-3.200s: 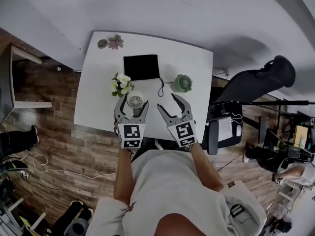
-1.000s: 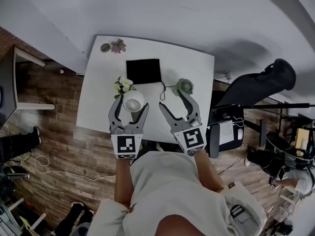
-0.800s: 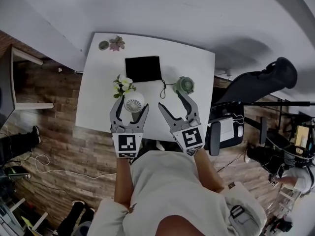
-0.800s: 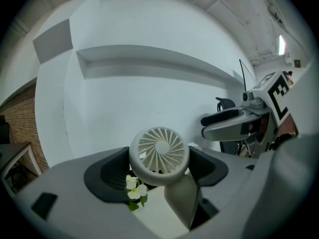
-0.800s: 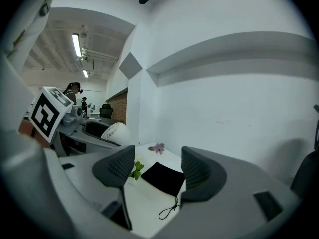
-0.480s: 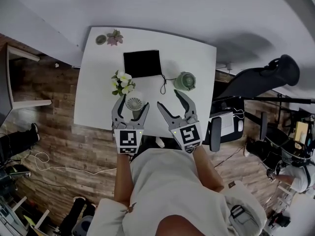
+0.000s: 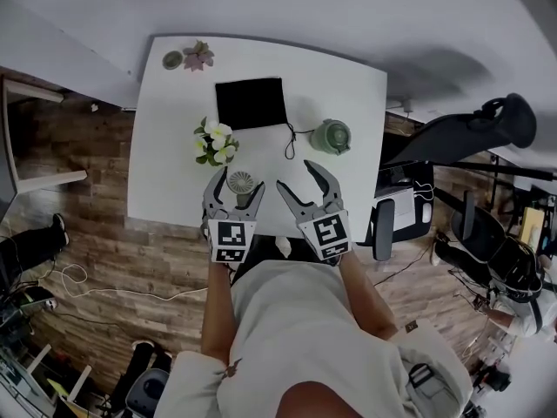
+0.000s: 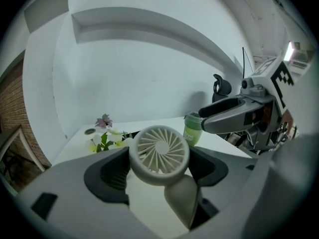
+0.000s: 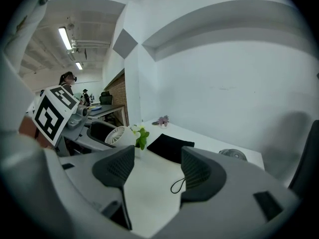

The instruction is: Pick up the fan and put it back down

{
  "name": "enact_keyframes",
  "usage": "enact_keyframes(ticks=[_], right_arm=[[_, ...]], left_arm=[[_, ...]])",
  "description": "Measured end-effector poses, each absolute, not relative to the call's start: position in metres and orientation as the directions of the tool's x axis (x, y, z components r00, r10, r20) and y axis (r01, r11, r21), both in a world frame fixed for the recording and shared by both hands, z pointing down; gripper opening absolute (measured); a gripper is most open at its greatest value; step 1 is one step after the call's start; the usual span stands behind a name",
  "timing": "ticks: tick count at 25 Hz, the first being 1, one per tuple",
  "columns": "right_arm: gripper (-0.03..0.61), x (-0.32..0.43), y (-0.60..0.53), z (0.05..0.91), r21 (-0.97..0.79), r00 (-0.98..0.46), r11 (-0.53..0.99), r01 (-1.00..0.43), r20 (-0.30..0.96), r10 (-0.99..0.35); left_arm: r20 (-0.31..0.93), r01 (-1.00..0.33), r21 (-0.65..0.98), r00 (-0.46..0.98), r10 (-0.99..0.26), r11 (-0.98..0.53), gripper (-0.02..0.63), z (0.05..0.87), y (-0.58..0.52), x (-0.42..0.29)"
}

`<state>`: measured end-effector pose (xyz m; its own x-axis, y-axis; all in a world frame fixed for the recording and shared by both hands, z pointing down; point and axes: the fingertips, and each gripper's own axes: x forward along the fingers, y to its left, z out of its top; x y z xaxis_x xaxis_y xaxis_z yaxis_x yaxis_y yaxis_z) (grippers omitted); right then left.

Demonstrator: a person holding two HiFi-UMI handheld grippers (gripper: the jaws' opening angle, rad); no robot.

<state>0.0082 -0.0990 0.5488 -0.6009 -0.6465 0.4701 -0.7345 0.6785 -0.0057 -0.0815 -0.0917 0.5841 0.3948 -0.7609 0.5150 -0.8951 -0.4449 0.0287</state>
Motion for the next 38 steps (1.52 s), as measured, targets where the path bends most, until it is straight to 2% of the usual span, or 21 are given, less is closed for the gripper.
enact_keyframes(ticks=[20,38], right_arm=[[0.293,0.009,-0.085,0.643,-0.05,-0.553,0.683,-0.729,0.632,-0.544],[0.293,0.011,-0.077,0.676,-0.065,-0.533,0.692,-0.719,0.69,-0.489]], left_arm=[[0.68,-0.877,0.095,0.403,-0.613,-0.472,0.362,0.686,-0.079,-0.078],[0.748,-0.876,0.092,0.375,-0.548,-0.474,0.364,0.725,-0.07,-0.079]])
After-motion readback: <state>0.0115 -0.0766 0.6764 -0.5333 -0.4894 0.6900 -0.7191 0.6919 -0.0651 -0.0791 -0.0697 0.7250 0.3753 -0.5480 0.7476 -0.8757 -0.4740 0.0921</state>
